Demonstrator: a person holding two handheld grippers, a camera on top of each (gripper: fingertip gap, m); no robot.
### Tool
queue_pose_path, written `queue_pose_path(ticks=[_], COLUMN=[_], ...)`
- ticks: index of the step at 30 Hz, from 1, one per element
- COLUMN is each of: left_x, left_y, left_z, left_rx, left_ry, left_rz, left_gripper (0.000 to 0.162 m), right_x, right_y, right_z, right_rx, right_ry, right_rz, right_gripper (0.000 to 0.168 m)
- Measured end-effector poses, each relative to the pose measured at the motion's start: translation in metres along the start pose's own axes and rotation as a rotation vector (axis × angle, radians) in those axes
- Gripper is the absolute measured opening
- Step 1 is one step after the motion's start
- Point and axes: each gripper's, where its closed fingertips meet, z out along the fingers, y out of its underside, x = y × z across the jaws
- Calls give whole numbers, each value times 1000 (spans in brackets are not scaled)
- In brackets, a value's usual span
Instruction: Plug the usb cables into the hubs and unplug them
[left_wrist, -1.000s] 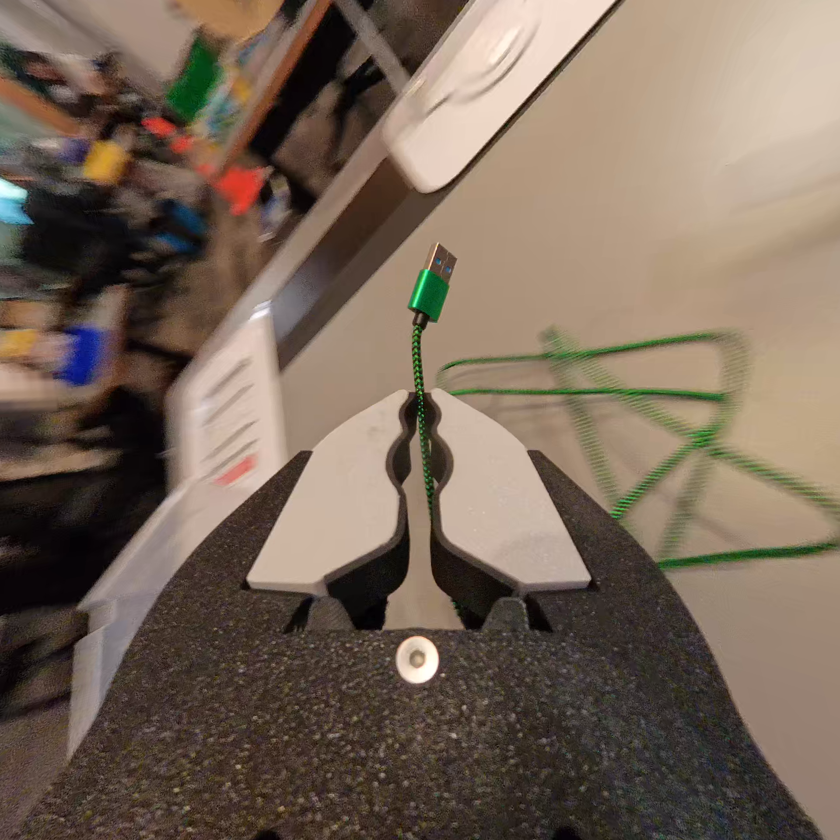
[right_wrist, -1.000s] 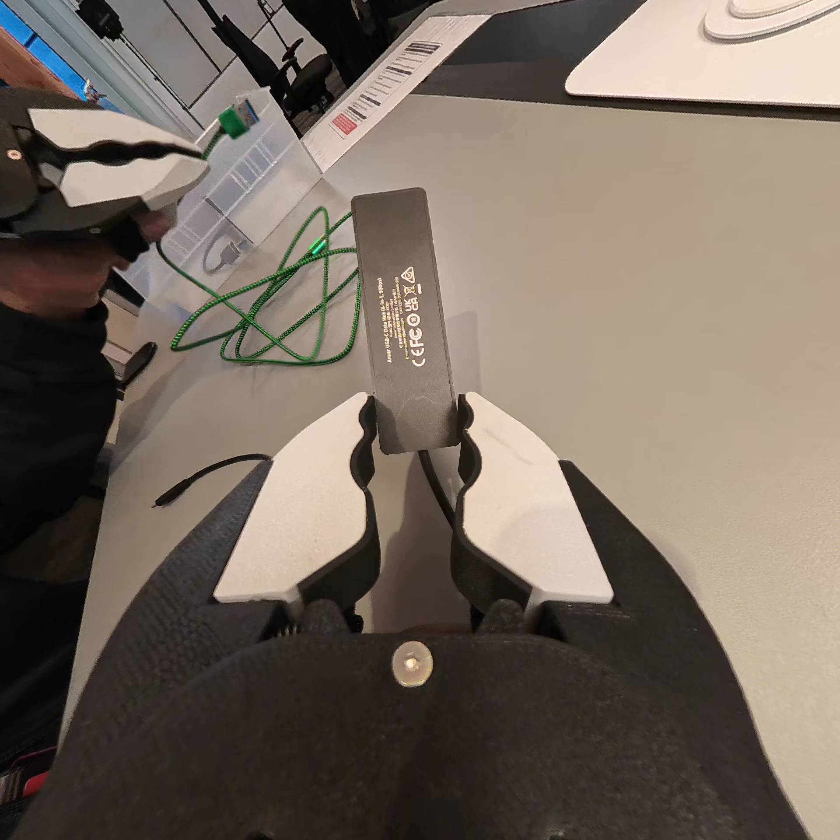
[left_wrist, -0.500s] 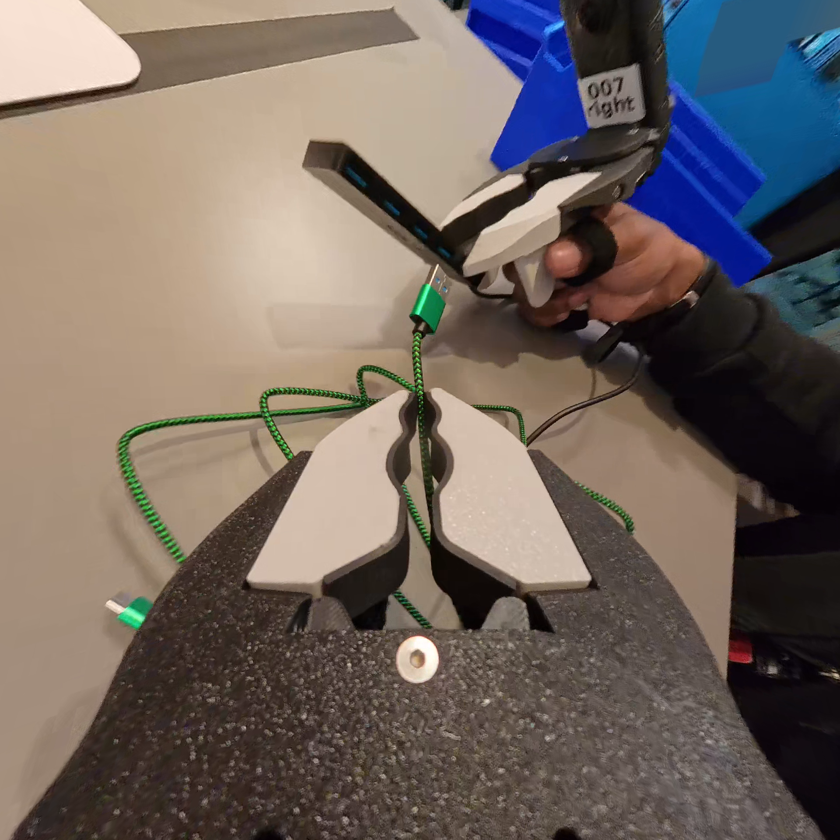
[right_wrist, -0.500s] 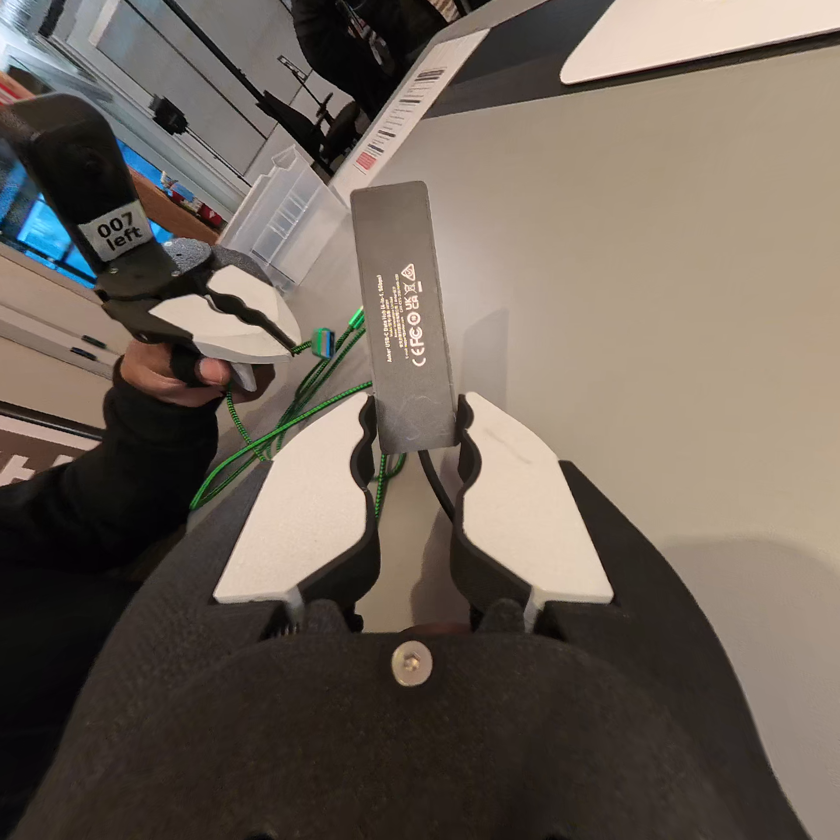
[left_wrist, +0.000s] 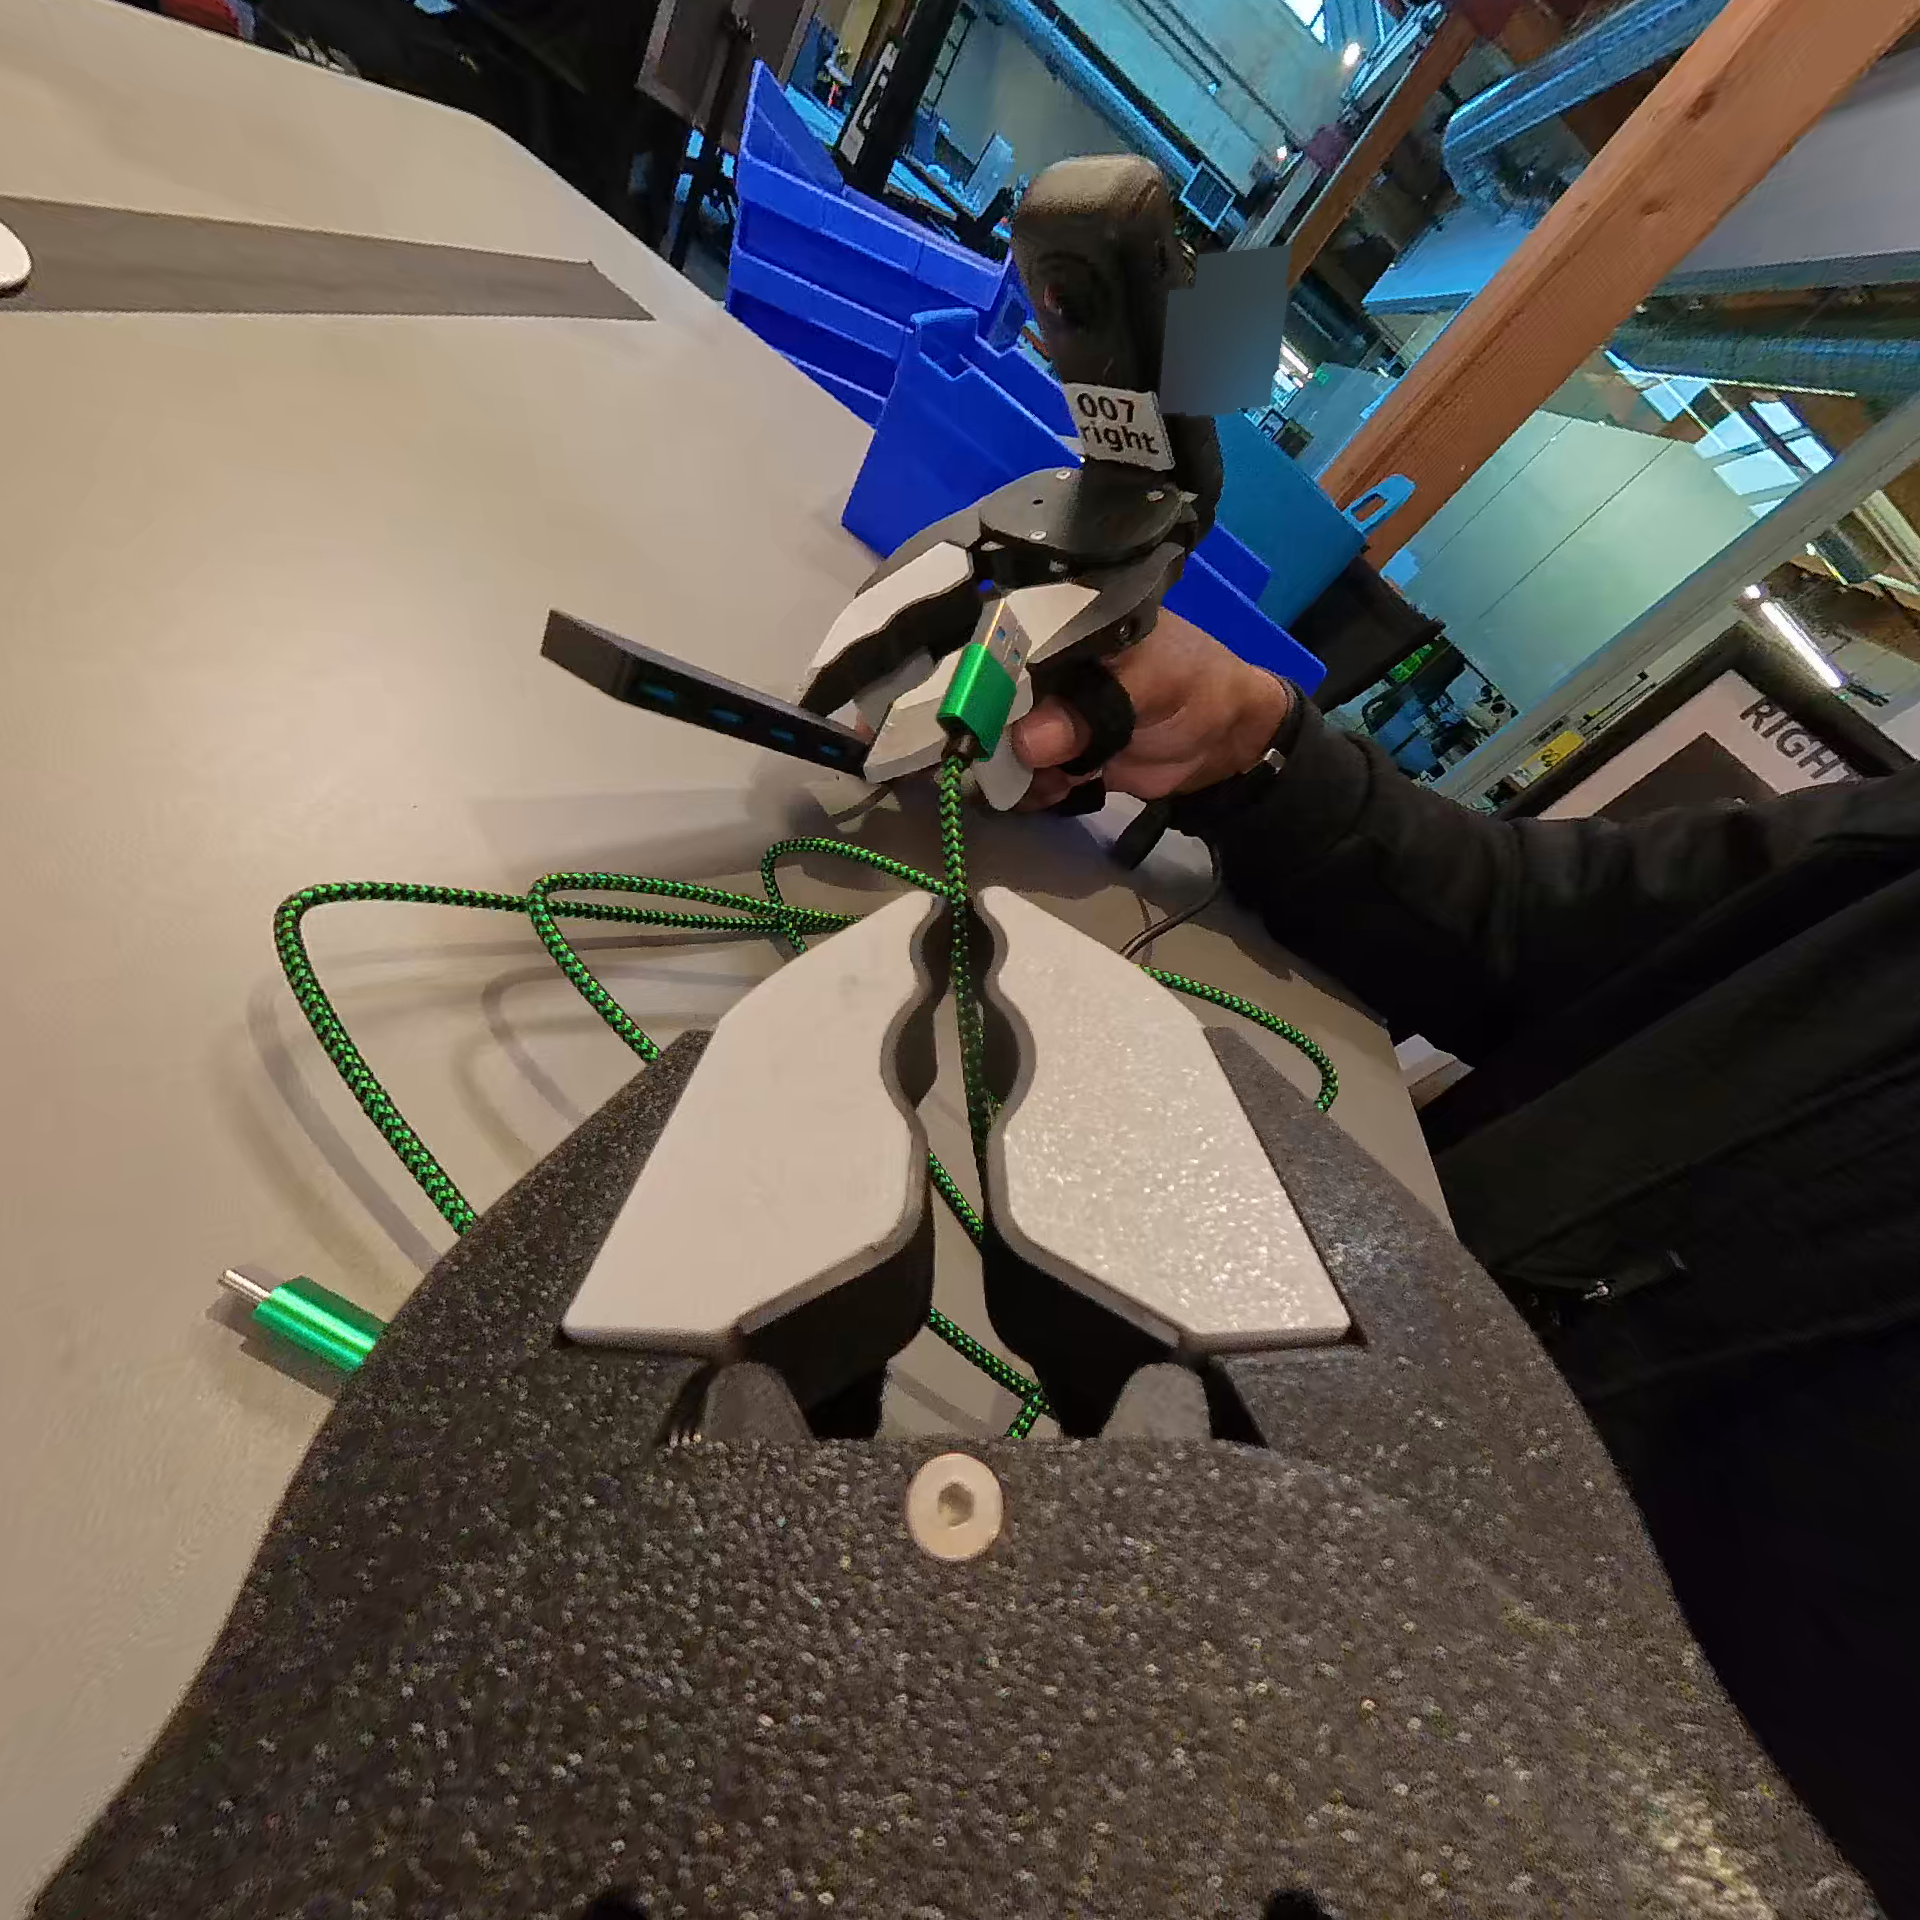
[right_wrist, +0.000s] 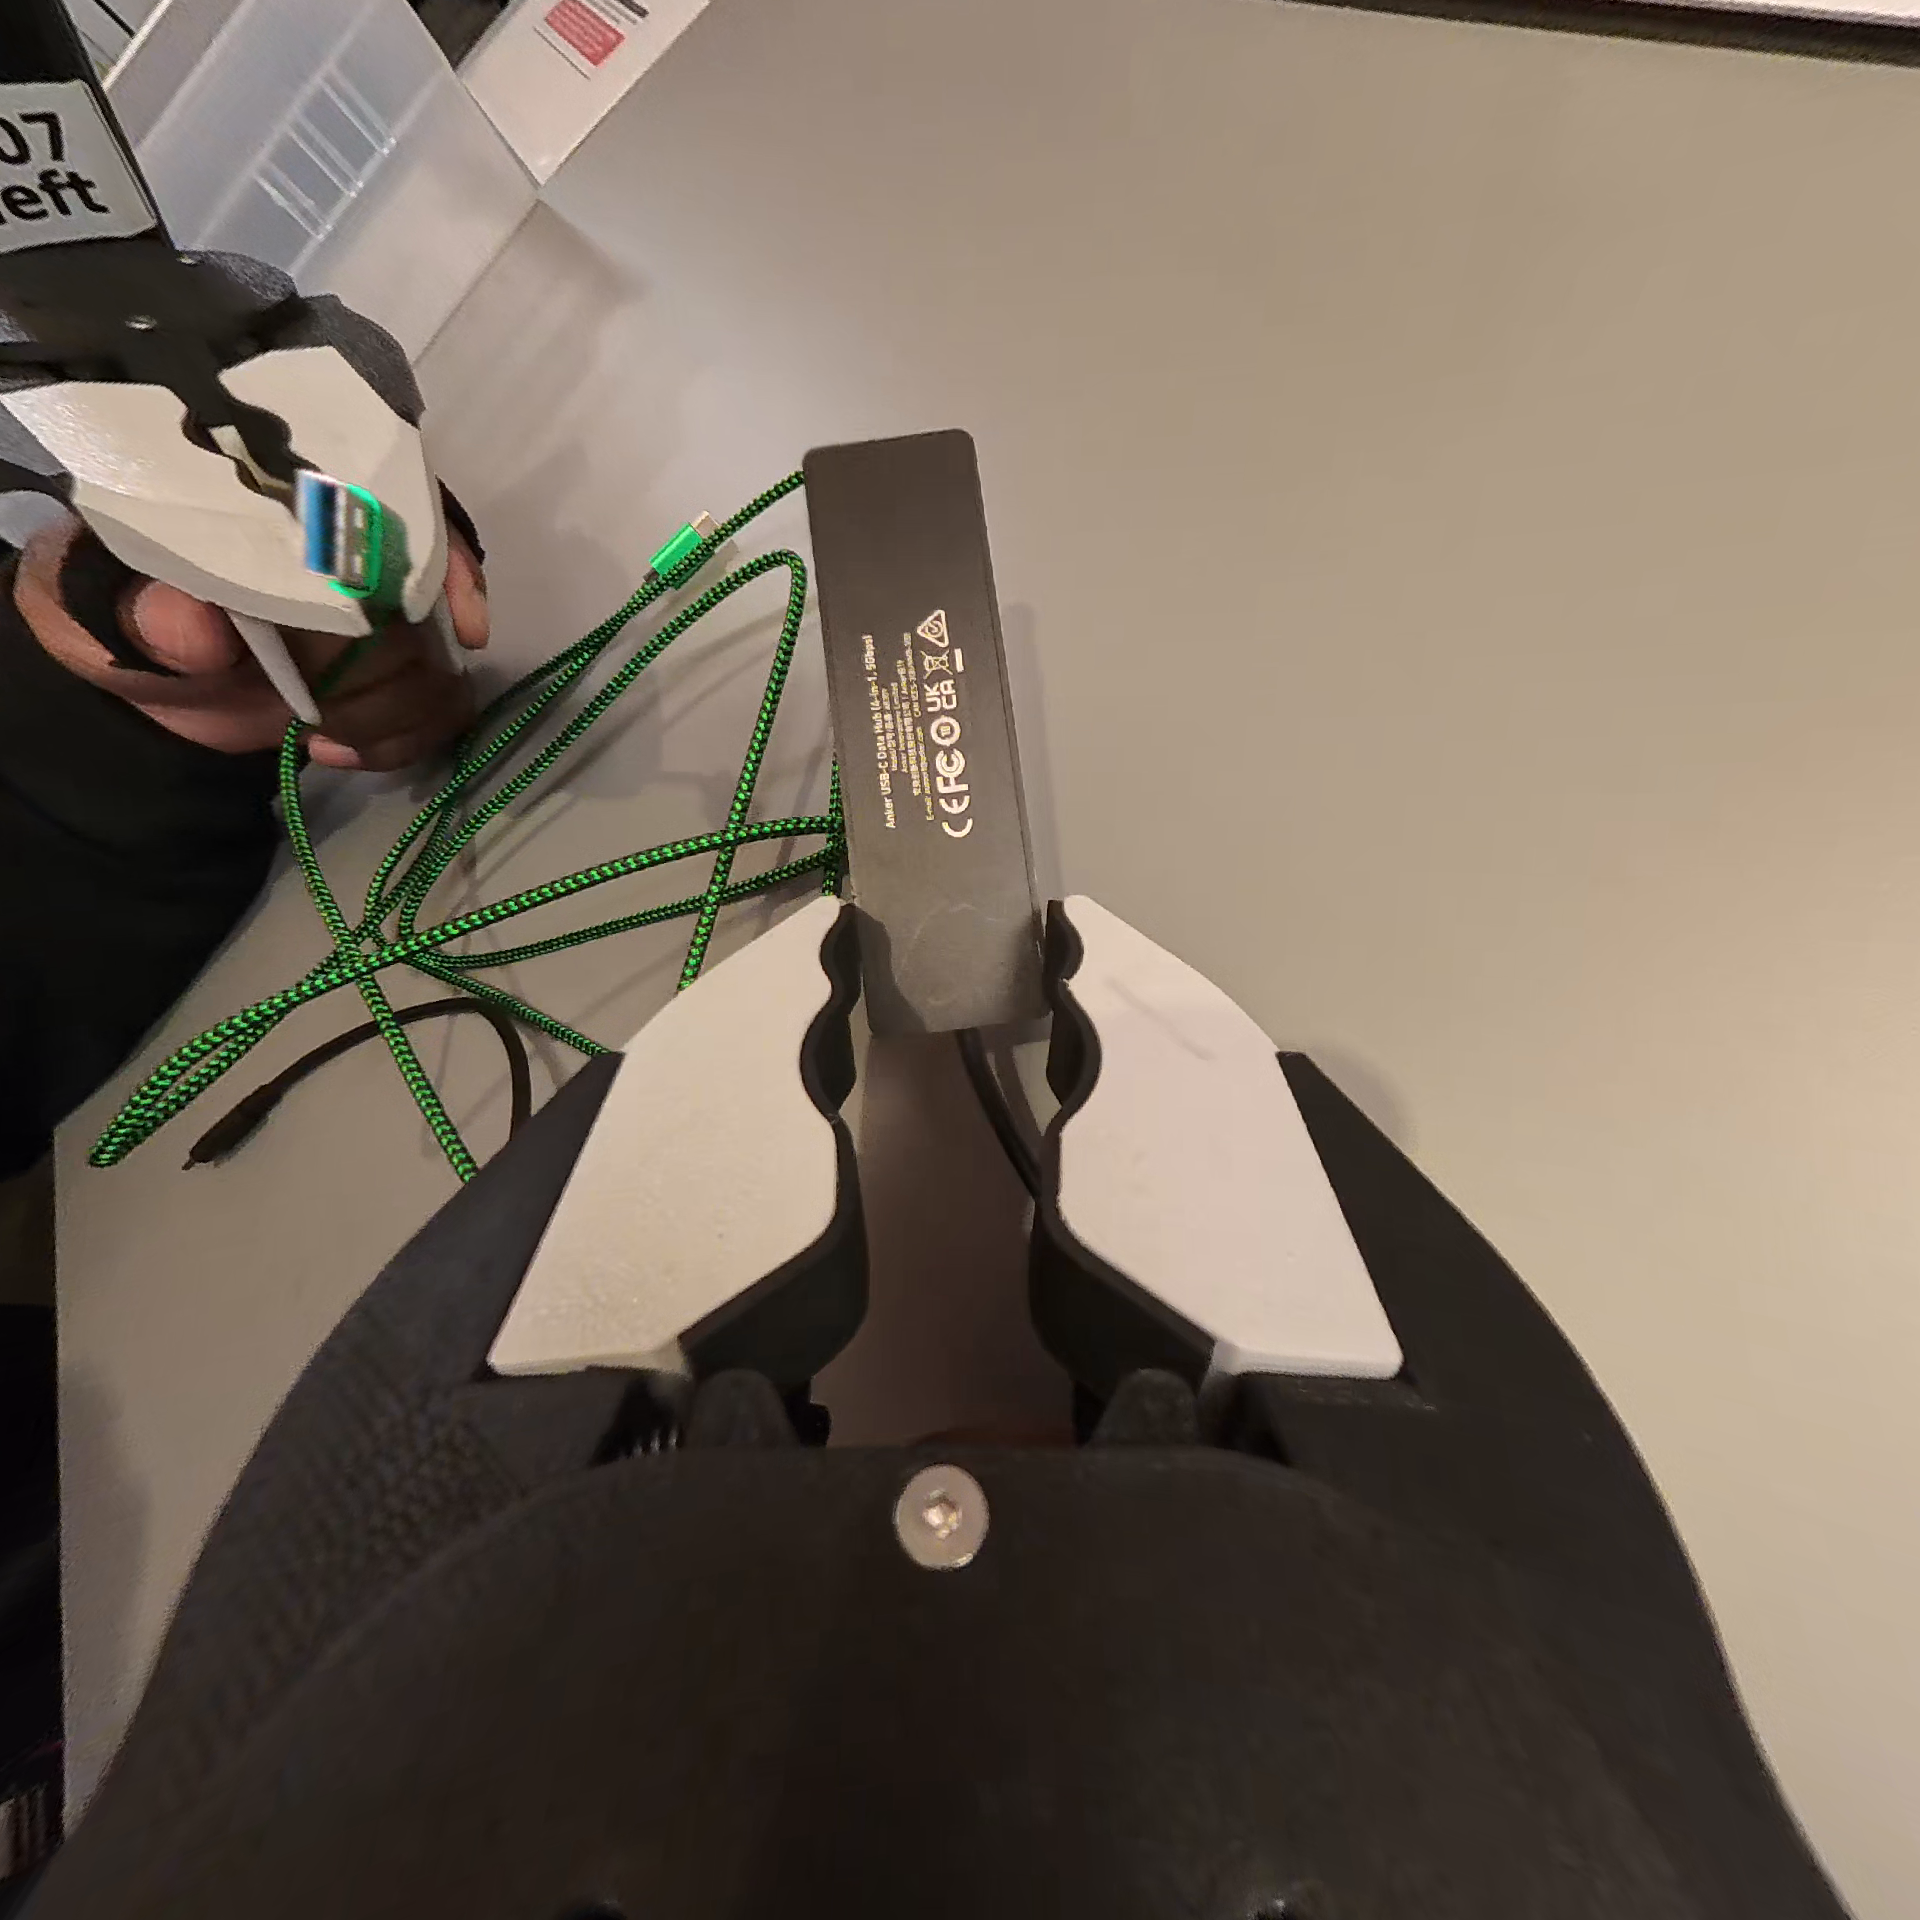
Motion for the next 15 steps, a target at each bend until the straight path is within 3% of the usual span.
queue_pose_path(ticks=[5,11,15], left_x=[-5,-31,-37], left_y=[4,17,21], left_z=[2,4,5], left_rx=[-32,-86,-122], left_ry=[-51,-250,-355], left_rz=[-18,-149,-144], left_gripper=[2,2,2], right_x=[-1,-5,-6], right_y=[0,-2,-2], right_z=[-1,-1,2], right_rx=[4,16,15], right_ry=[-19,-35,5], right_rz=[18,9,-29], right_gripper=[33,33,33])
